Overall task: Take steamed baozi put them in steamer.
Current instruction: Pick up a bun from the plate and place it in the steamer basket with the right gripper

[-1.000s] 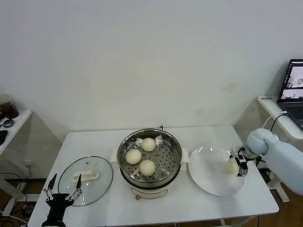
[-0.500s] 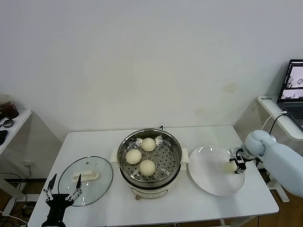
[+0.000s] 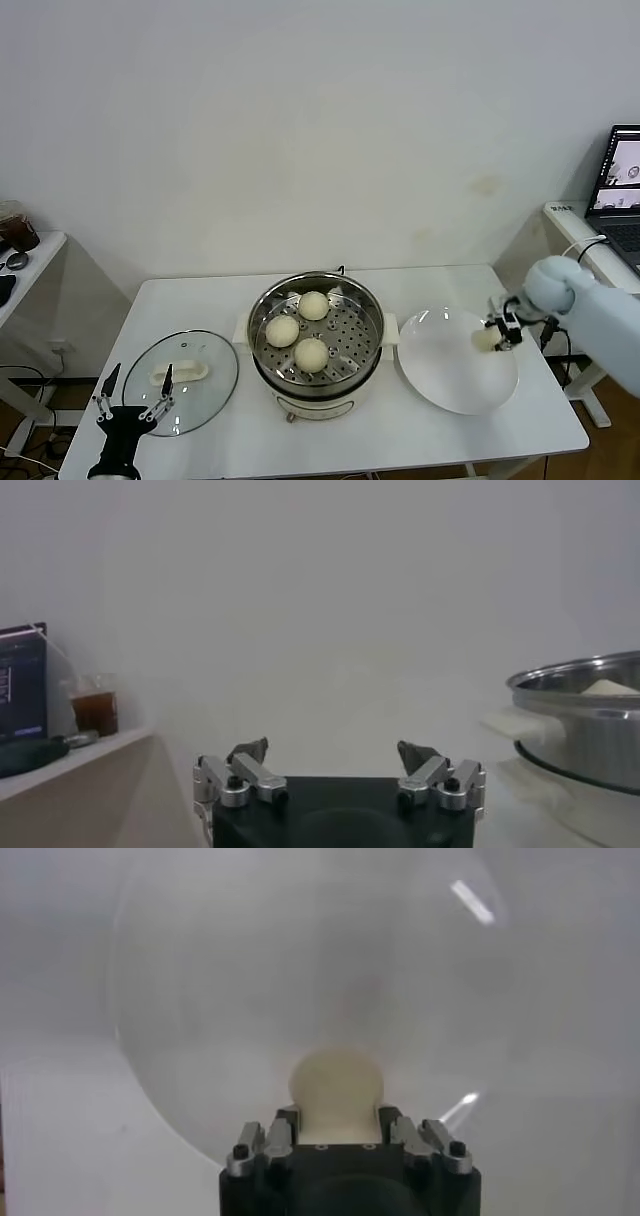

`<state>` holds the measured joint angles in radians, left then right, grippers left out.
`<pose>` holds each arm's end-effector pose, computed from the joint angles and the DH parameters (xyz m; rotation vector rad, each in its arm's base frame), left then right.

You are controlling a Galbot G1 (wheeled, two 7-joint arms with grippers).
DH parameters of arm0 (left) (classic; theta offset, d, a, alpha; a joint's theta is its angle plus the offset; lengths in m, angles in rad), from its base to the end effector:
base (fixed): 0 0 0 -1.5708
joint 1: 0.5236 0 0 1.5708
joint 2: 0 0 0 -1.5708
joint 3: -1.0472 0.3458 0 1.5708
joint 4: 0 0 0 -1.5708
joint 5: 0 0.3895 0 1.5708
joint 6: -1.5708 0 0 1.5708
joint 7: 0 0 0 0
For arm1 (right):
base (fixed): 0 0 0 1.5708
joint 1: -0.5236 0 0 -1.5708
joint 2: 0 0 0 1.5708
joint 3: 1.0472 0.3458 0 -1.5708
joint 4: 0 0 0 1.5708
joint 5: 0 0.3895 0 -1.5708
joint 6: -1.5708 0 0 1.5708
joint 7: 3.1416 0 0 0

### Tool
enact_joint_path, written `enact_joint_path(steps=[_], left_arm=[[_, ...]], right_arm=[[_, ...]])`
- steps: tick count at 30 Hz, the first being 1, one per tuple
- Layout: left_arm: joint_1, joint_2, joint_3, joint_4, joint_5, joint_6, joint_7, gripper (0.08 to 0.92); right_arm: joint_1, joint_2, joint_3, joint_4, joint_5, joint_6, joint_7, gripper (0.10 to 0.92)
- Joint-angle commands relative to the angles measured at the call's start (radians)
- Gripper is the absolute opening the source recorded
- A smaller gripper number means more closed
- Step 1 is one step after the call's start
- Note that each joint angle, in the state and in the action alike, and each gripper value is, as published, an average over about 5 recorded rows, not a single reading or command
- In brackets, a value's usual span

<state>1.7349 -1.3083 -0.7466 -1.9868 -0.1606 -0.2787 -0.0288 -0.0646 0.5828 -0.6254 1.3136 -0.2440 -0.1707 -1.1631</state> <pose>0.1660 0.1250 -0.3453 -0.1138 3.0795 0.2888 0.5280 -0.1823 -0.1668 1.1775 -1.3552 1.4575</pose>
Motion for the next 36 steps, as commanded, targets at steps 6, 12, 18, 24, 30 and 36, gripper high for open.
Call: enact_joint_path(steps=[6, 12, 18, 24, 30, 36], left_arm=[[-0.026, 0.013, 0.017, 0.009, -0.005, 0.001, 0.001, 0.823], [-0.036, 0.016, 0.02, 0.01, -0.012, 0.001, 0.0, 0.823], [-0.043, 0.007, 0.019, 0.01, -0.018, 0.001, -0.001, 0.823], [-0.046, 0.003, 0.011, 0.007, -0.026, 0.003, -0.001, 0.823], [-0.046, 0.003, 0.005, 0.003, -0.029, 0.006, -0.001, 0.823], [-0.045, 0.006, -0.002, 0.006, -0.032, 0.006, 0.0, 0.823]], right_arm=[[0.823, 0.05, -0.645, 0.389, 0.635, -0.356, 0.141, 0.508], [0.879, 0.21, -0.738, 0.487, 0.871, -0.534, 0.29, 0.509], [0.789, 0.337, -0.753, 0.44, 0.856, -0.558, 0.354, 0.515], [0.693, 0.418, -0.742, 0.348, 0.798, -0.558, 0.351, 0.518], [0.594, 0.453, -0.71, 0.253, 0.727, -0.558, 0.34, 0.518], [0.54, 0.462, -0.683, 0.211, 0.678, -0.557, 0.338, 0.518]])
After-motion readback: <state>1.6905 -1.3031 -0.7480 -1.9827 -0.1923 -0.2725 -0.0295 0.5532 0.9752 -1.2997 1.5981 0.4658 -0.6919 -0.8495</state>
